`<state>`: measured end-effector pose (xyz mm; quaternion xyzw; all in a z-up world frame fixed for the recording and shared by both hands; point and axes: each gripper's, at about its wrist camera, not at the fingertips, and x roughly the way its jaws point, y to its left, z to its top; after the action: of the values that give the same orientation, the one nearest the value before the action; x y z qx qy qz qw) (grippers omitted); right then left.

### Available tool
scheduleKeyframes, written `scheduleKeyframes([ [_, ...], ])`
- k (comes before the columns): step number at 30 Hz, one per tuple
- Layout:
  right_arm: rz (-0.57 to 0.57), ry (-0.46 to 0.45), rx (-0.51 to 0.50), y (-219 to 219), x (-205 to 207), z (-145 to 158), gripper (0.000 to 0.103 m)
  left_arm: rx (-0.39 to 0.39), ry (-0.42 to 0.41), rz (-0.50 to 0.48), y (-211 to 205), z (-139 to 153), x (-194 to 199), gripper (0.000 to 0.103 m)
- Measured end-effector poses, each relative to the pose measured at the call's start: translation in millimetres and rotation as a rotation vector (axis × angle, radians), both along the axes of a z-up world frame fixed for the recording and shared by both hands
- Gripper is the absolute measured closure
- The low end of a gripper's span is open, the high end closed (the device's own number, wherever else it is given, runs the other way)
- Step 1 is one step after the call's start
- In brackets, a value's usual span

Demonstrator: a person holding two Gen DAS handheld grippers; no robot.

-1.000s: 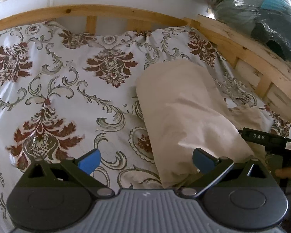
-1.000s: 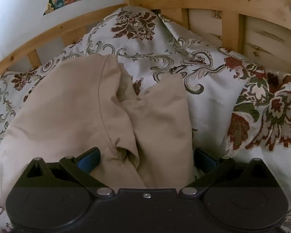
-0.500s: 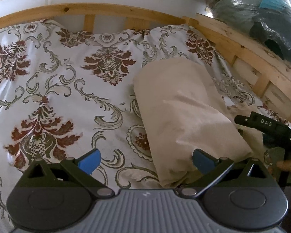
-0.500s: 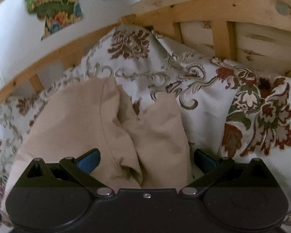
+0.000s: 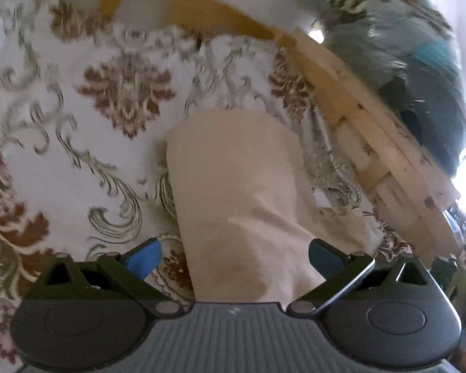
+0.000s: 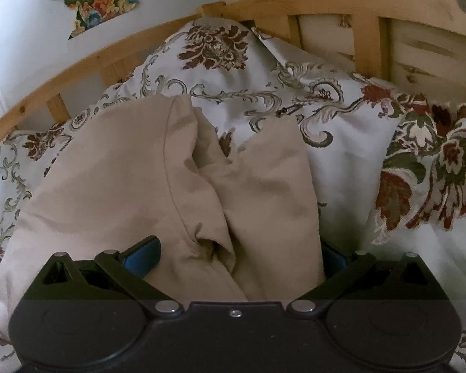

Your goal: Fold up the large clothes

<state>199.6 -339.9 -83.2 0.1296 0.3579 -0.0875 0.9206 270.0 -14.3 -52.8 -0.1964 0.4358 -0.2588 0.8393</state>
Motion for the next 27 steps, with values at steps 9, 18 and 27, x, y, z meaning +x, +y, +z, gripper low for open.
scheduleKeyframes([
  [9, -0.003, -0.041, -0.057, 5.5, 4.7, -0.7, 0.006, 0.032, 0.083, -0.154, -19.4, -31.8, 33.8, 0.001],
  [18, 0.024, -0.038, -0.035, 6.4, 4.1, -2.5, 0.034, -0.072, 0.175, -0.17, -20.1, -52.6, 44.6, 0.009],
  [27, 0.134, -0.081, -0.217, 33.8, -10.2, 15.6, 0.083, 0.151, 0.02, -0.118, -52.3, -13.9, 12.2, 0.042],
])
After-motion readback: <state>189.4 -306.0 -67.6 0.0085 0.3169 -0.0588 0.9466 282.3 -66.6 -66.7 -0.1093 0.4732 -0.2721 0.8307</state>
